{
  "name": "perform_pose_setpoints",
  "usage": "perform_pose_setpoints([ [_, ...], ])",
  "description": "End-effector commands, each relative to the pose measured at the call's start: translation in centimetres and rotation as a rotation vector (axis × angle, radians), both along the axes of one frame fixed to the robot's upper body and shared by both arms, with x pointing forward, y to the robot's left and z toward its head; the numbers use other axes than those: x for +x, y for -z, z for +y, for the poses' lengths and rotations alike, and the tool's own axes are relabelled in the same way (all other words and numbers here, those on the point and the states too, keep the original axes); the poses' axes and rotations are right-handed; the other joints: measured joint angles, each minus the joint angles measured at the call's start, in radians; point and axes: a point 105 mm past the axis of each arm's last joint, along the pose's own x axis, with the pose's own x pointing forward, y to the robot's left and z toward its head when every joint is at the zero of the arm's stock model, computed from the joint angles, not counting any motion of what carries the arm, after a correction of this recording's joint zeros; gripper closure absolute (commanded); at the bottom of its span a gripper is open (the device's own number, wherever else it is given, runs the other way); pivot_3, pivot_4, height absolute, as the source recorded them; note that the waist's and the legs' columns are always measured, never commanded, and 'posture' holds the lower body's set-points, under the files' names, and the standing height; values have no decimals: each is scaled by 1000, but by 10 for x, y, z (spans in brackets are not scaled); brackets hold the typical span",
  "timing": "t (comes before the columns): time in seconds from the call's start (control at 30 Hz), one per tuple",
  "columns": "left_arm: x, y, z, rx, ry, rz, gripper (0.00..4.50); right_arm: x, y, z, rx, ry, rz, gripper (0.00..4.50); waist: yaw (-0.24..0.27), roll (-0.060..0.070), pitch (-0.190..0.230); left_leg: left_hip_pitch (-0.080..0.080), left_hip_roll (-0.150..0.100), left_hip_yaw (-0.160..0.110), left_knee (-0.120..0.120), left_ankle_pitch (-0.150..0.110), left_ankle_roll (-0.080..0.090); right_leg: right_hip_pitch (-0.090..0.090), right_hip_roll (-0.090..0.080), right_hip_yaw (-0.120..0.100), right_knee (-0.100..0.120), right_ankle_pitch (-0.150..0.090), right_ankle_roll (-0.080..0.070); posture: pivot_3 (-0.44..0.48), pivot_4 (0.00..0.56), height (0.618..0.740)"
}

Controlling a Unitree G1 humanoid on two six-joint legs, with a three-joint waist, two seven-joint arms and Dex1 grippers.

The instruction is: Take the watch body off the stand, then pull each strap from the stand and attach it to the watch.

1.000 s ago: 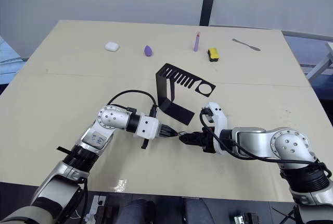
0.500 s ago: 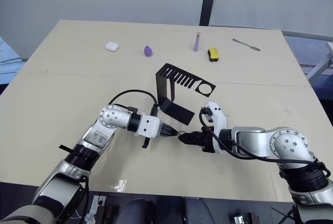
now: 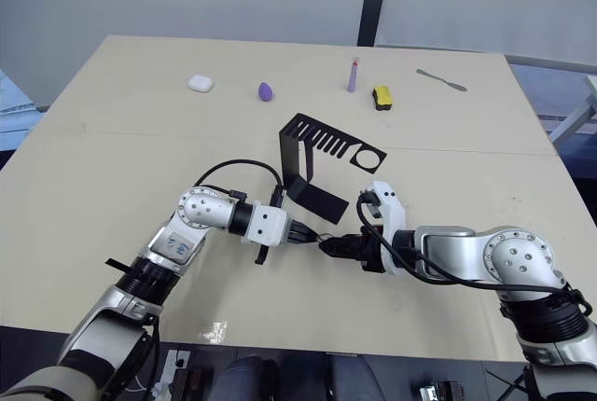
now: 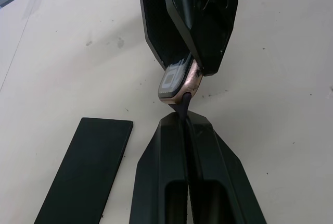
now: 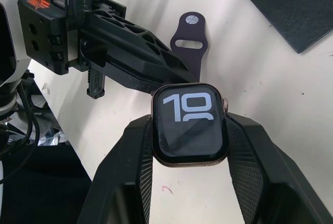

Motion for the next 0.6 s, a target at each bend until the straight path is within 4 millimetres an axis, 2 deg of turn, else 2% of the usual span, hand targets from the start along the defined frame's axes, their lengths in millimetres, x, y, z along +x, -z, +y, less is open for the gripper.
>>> perform_pose_setpoints([
  [0.03, -11, -21, -14, -68, 65, -30, 4500, -10, -4, 12, 29, -73, -28, 2989, 0, 0, 0, 0, 0, 0, 0, 0, 0, 0, 0, 0, 0, 0, 0, 0, 150, 740],
  [0.13, -17, -31, 3, -72, 59, 47, 3548, -7, -9, 4, -71, -80, -171, 2989, -1, 0, 0, -1, 0, 0, 0, 0, 0, -1, 0, 0, 0, 0, 0, 0, 150, 740],
  [0.2, -20, -37, 27, -49, 28, 154, 2585, -16, -14, 1, -141, -148, -305, 2989, -1, 0, 0, -2, 0, -1, -1, 0, 0, -2, 0, 0, 0, 0, 0, 0, 150, 740],
  [0.27, -33, -41, 48, -28, 43, 302, 1563, -26, -17, -1, -187, -226, -419, 2989, -6, 0, 0, -2, 0, -2, -2, 0, 0, -2, 1, -1, -1, 0, 0, 0, 150, 740],
  [0.3, -39, -43, 54, -24, 60, 356, 987, -29, -17, -1, -193, -250, -456, 2989, -9, 0, 0, -1, 1, -3, -3, 0, -1, -1, 1, -1, -2, 0, 0, 0, 150, 740],
  [0.37, -52, -60, 63, -56, 100, 489, 47, -35, -23, 0, -235, -351, -642, 2989, -9, 1, 0, -1, 1, -4, -3, 0, -1, 0, 1, -3, -3, 0, 0, 0, 150, 740],
  [0.4, -55, -68, 64, -73, 113, 535, 47, -39, -25, 1, -272, -423, -762, 2989, -8, 1, 0, -2, 0, -4, -3, 0, -1, 0, 1, -3, -3, 0, 0, 0, 150, 740],
  [0.47, -59, -75, 64, -86, 124, 579, 47, -47, -23, 1, -305, -533, -896, 2989, 1, 0, 1, -2, -1, -6, -1, 0, 0, 1, 1, -3, -4, 0, 0, 0, 150, 740],
  [0.6, -52, -69, 57, -79, 92, 515, 47, -48, -20, -4, -335, -626, -1057, 2989, 4, 0, 1, -1, -3, -6, 0, 0, 1, 4, 0, -2, -5, 1, 1, 0, 150, 740],
])
